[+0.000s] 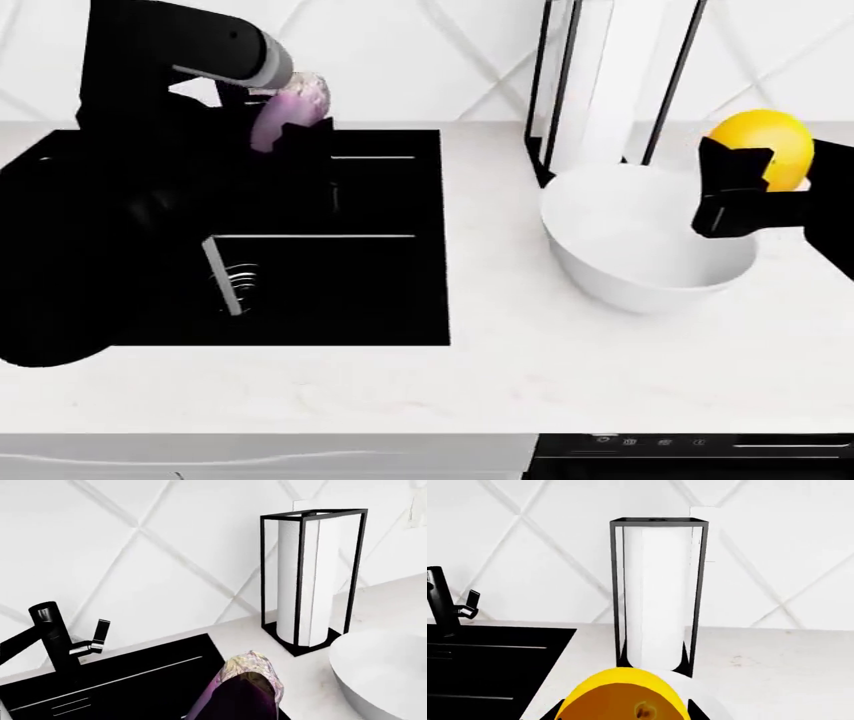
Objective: Pick the eggplants and oranges from the sink and place them in one bowl. Place the carrot in the other bowl. Then turn off the sink faucet.
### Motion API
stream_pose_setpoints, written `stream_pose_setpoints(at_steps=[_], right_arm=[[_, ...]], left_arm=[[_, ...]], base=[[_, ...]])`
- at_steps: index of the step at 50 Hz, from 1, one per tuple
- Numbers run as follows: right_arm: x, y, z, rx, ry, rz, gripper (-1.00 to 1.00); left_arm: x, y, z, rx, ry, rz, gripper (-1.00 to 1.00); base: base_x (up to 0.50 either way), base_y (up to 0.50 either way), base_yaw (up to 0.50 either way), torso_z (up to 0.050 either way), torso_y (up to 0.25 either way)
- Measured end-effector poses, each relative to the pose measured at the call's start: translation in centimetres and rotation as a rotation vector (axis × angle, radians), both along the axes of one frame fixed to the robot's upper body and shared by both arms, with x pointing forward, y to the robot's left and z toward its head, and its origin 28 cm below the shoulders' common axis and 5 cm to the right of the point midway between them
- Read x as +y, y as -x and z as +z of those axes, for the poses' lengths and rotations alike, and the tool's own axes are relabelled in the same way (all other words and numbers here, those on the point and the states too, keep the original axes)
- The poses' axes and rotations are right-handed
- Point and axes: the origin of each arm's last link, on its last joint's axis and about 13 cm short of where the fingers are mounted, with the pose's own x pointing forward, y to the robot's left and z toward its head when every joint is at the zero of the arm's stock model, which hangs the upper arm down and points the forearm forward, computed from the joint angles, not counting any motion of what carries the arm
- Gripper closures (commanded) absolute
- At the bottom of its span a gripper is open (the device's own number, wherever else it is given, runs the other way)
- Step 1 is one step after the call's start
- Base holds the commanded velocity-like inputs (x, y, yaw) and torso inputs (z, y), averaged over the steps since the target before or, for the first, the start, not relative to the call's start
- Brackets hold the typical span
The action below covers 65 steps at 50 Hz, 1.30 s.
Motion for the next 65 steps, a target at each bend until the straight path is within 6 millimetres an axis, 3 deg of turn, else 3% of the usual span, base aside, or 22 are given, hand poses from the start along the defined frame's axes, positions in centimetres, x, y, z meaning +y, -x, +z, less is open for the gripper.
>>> stream_pose_setpoints(at_steps=[29,42,53,65], right_arm=[[0.0,0.0,-0.4,-0.035,-0.009,0.005,1.00],[0.0,-0.1,-0.5,-0.046,-0.003,0.009,1.00],[0.0,-0.4,-0.6,-0.049,0.022,0.014,1.00],[0.2,-0.6,-0.6,-0.044,0.035,0.031,1.00]], left_arm=[[-1.2,-0.6,0.0,-0.001,0.013,-0.016,1.00],[0.8,0.2,0.2,-0.004,0.028,0.010,1.00],[1.0,0.7,0.3,-0.007,0.044,0.026,1.00],[0.6,0.3,0.3,-0.013,0.054,0.051,1.00]], base=[[0.18,-0.47,0.00,0.000,0.001],[0.42,-0.29,0.00,0.000,0.002],[0.44,-0.06,0.00,0.000,0.002],[-0.17,0.18,0.00,0.000,0.001]])
